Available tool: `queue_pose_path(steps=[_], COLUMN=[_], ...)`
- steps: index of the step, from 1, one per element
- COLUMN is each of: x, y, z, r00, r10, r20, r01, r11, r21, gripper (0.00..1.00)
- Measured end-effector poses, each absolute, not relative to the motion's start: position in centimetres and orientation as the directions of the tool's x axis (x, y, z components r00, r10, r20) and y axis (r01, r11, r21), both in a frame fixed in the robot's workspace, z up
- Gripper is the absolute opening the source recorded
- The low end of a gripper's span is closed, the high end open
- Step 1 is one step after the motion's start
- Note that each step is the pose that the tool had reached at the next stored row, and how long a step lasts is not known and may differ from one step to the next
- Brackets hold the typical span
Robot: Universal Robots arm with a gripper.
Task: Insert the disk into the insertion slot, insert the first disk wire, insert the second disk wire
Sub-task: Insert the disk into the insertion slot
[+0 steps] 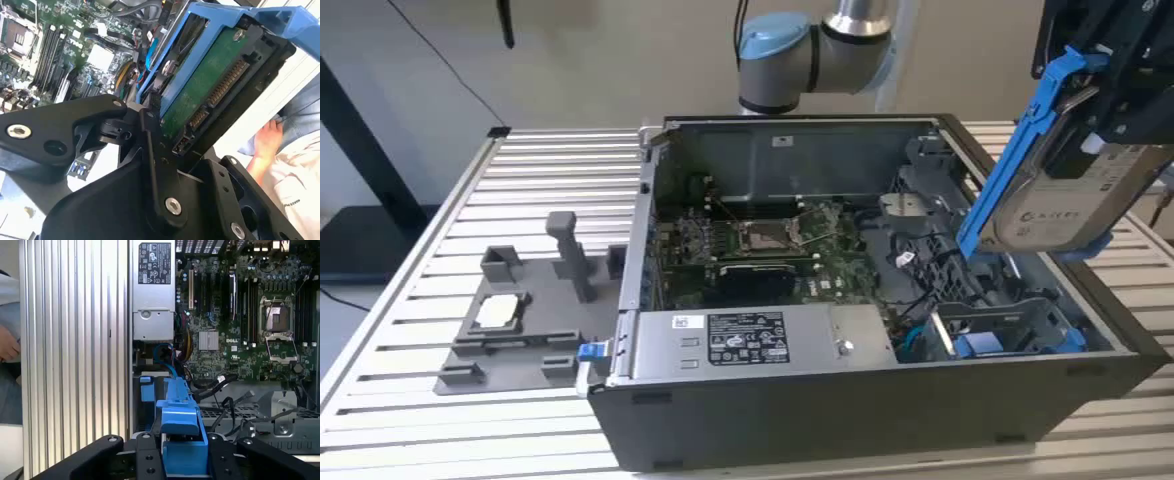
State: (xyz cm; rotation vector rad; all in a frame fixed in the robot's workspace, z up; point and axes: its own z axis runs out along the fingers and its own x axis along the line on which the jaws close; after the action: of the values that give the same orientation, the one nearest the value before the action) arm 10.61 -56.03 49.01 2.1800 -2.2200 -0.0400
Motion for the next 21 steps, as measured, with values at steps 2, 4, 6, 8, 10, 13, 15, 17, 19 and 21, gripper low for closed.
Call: queue_pose_path(steps=[2, 4, 6, 8, 10, 13, 15, 17, 19, 21], x=[10.6, 10.6, 10.6, 10.6, 10.6, 10.6, 10.7, 10.7, 10.8, 10.9], y=[-56.0, -56.0, -56.0, -56.0, -56.0, -56.0, -56.0, -56.0, -56.1, -56.1], z=[49.0, 49.0, 49.0, 49.0, 49.0, 48.8, 48.6, 48.4, 48.1, 48.0], r00=[-0.018, -0.018, -0.018, -0.018, -0.018, -0.018, -0.018, -0.018, -0.018, -0.018], r10=[-1.000, -1.000, -1.000, -1.000, -1.000, -1.000, -1.000, -1.000, -1.000, -1.000], r20=[0.003, 0.003, 0.003, 0.003, 0.003, 0.003, 0.003, 0.003, 0.003, 0.003], r01=[-0.999, -0.999, -0.999, -0.999, -0.999, -0.999, -0.999, -0.999, -0.999, -0.999], r11=[0.018, 0.018, 0.018, 0.018, 0.018, 0.018, 0.018, 0.018, 0.018, 0.018], r21=[0.039, 0.039, 0.039, 0.039, 0.039, 0.039, 0.039, 0.039, 0.039, 0.043], gripper=[0.33, 0.33, 0.33, 0.33, 0.33, 0.33, 0.33, 0.33, 0.33, 0.33])
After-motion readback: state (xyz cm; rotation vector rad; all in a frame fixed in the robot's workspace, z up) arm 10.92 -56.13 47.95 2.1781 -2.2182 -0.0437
